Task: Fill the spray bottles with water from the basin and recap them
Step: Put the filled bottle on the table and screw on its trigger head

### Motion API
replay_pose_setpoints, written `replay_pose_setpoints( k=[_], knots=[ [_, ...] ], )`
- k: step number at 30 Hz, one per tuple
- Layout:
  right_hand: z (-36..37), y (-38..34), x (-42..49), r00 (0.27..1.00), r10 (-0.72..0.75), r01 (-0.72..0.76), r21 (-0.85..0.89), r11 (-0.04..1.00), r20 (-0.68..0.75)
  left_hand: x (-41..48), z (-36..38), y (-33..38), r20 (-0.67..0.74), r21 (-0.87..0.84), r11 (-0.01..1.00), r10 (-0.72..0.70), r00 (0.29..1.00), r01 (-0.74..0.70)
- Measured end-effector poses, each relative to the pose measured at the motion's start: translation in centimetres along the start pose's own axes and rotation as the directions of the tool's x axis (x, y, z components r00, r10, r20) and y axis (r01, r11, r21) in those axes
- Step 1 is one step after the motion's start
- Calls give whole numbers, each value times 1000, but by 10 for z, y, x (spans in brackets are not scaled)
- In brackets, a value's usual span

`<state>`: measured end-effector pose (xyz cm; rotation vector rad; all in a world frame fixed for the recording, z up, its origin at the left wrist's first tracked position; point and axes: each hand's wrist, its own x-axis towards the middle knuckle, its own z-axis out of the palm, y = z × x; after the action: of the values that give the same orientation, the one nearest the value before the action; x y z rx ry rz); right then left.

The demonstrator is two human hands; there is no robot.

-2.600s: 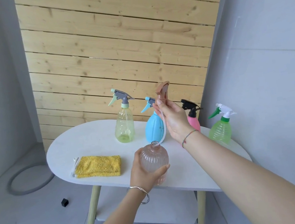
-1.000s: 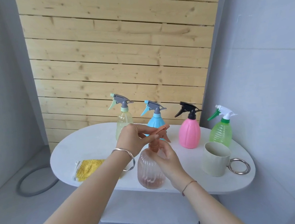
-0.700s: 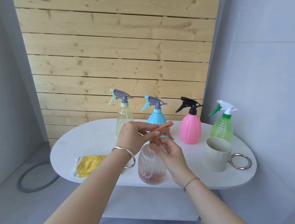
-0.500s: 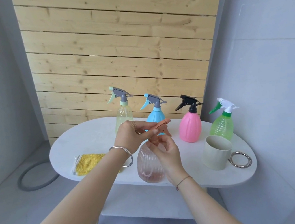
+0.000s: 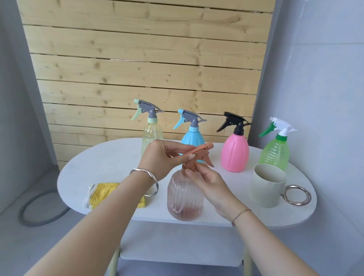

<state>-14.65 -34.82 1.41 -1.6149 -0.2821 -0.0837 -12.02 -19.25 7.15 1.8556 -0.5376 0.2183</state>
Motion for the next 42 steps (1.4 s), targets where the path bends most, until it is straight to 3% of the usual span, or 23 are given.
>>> replay_pose_setpoints(
  k=[2, 4, 7, 9, 11, 13, 16, 19, 25, 31, 35, 37, 42],
  knots=[
    [-6, 0, 4, 1000, 19, -19, 26, 999, 4, 0, 0, 0, 2, -9, 1000, -2, 1000, 3],
    [0, 2, 7, 995, 58, -47, 122, 991, -85, 0, -1, -1, -4, -22, 1000, -8, 1000, 8],
    [13, 7, 8, 977, 51, -30, 104, 994, -206, -1, -2, -2, -6, -34, 999, -21, 1000, 21],
    [9, 6, 9, 993, 27, -16, 96, 995, -112, -1, -3, -1, 2, -52, 998, -24, 1000, 24],
    [-5, 3, 9, 996, 9, -16, 91, 996, 85, 1, -2, -1, 17, -52, 998, -19, 1000, 20],
    [-14, 1, 9, 987, 9, -21, 74, 997, 160, 2, -2, 0, 29, -46, 999, -21, 999, 22],
    [0, 6, 10, 999, 33, -27, 172, 985, -33, 2, -2, 0, 35, -57, 998, -20, 999, 22],
    [15, 13, 12, 978, 18, 11, 139, 990, -206, 0, -2, -1, 16, -57, 998, -16, 1000, 17],
    [-11, 2, 5, 995, -6, -11, 173, 985, 96, 1, -1, -1, 23, -41, 999, -10, 1000, 11],
    [10, 9, 9, 990, 47, -29, 138, 990, -132, 0, -1, -3, 10, -31, 999, -13, 1000, 14],
    [-7, 6, 7, 996, -4, -15, 207, 978, 92, 0, -1, -2, 11, -43, 999, -20, 1000, 21],
    [-16, 5, 7, 991, -2, -24, 189, 982, 137, 0, 0, -3, 7, -39, 999, -17, 1000, 17],
    [-1, 13, 11, 998, 43, -34, 153, 988, -56, 1, -2, -3, 14, -41, 999, -23, 1000, 23]
  ],
)
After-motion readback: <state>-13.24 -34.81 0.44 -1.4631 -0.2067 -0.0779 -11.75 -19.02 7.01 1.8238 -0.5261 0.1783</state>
